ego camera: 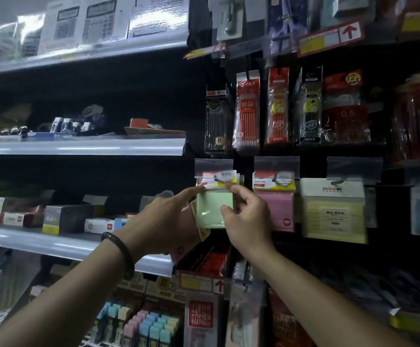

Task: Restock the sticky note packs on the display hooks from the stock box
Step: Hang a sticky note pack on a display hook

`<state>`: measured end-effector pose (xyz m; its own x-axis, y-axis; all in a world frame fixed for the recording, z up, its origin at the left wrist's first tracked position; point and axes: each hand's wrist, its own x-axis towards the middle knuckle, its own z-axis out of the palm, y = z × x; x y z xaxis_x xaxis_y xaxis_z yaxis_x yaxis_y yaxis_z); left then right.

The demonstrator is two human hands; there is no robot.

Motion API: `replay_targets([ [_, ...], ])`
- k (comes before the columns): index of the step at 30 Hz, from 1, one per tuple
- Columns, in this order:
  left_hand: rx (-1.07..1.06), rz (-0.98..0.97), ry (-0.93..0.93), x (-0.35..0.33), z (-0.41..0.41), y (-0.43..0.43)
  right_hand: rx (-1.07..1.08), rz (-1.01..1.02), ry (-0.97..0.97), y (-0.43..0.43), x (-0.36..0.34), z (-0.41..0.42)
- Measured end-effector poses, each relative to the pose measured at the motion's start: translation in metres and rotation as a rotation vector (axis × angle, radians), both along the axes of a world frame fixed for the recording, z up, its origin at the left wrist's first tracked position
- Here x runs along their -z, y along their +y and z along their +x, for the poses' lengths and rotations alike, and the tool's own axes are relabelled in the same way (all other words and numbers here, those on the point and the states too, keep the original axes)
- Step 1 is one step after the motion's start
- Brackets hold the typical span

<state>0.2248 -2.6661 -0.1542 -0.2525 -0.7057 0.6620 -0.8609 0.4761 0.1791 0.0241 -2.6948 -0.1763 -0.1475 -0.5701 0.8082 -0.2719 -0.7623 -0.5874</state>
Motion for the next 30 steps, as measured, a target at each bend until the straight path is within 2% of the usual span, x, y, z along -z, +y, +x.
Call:
replay_targets([
  [2, -0.033, -0.008, -0.012, -0.001, -0.003, 0.002, 0.150, -0.012, 0.109, -0.001, -0.003, -0.002],
  [5, -0.093, 0.029, -0.038, 0.003, -0.007, 0.006, 0.402, -0.003, 0.376, 0.001, -0.009, -0.002],
  [9, -0.165, 0.050, -0.073, 0.009, -0.002, 0.021, 0.556, 0.031, 0.629, 0.007, -0.014, 0.002],
  [12, -0.162, 0.035, -0.033, 0.018, 0.001, 0.031, 0.590, 0.095, 0.722, 0.008, -0.017, 0.002],
  [16, 0.047, 0.119, 0.263, 0.038, 0.007, 0.033, 0.459, 0.105, 0.652, 0.018, -0.014, 0.000],
  [21, 0.406, 0.158, 0.646, 0.051, -0.006, 0.048, 0.307, -0.060, 0.469, 0.044, 0.000, -0.013],
  [25, 0.536, 0.177, 0.684, 0.055, -0.026, 0.053, 0.014, 0.003, 0.194, 0.060, 0.023, -0.029],
  [30, 0.631, 0.196, 0.648, 0.050, -0.061, 0.049, -0.138, 0.022, 0.097, 0.065, 0.033, -0.053],
])
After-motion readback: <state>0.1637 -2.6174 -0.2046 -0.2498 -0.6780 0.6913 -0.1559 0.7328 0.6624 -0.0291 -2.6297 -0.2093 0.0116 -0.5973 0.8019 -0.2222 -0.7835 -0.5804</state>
